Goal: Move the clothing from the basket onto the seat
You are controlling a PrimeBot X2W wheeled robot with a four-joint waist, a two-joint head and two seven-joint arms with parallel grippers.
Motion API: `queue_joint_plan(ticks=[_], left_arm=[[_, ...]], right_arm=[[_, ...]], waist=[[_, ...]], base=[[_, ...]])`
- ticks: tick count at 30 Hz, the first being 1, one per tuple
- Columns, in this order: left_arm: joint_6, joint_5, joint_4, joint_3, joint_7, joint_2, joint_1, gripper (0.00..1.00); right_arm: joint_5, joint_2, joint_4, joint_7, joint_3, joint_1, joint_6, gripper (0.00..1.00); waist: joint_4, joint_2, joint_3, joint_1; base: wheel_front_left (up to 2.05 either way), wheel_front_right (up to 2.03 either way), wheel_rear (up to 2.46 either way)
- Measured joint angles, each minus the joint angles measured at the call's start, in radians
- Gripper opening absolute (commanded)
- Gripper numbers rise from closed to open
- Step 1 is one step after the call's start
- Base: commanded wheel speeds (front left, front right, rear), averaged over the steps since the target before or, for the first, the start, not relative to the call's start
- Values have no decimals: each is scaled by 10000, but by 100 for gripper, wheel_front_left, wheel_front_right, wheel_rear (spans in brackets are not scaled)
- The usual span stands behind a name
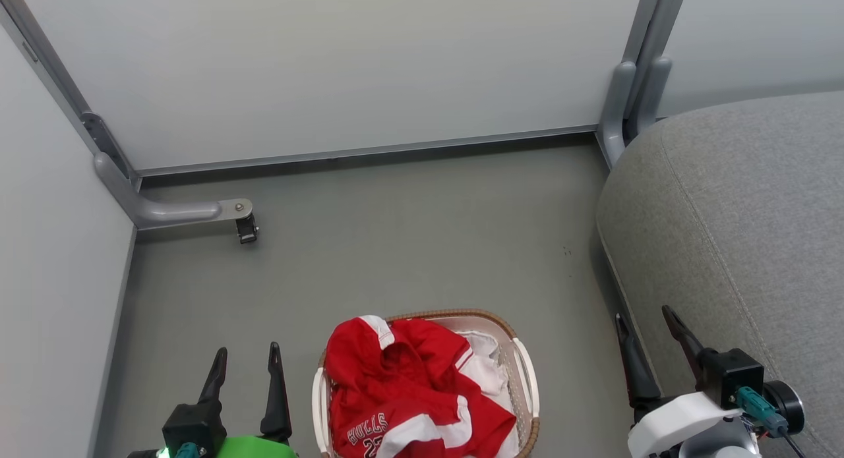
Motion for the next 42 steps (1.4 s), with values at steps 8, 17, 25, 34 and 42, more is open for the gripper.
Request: queue_joint_plan(ticks=[8,17,25,34,42], left_arm=[[-13,2,-54,-2,0,0,-3,100],[-412,815,-48,-65,0,104,-1313,100],[-876,1390,1016,-564,-6,280,-3648,100],[-1360,1572,4117,-2199,71,188,-5232,100],[-1409,1321,5960,-3695,571,63,-5915,100]], right_arm=[[2,-2,-153,-6,-67,-4,0,100],[-86,-2,-660,-6,-324,-601,0,100],[-282,-4,-1269,-6,-510,-1844,2,100],[-136,-15,-2088,-6,-656,-3089,4,100],[102,-17,-2286,-6,-780,-3523,4,100]], waist=[[-19,0,177,0],[-20,0,1033,0],[-82,0,2473,0],[-407,0,4700,1],[-780,0,6227,2]], base=[[0,0,0],[0,0,0],[0,0,0],[0,0,0],[0,0,0]])
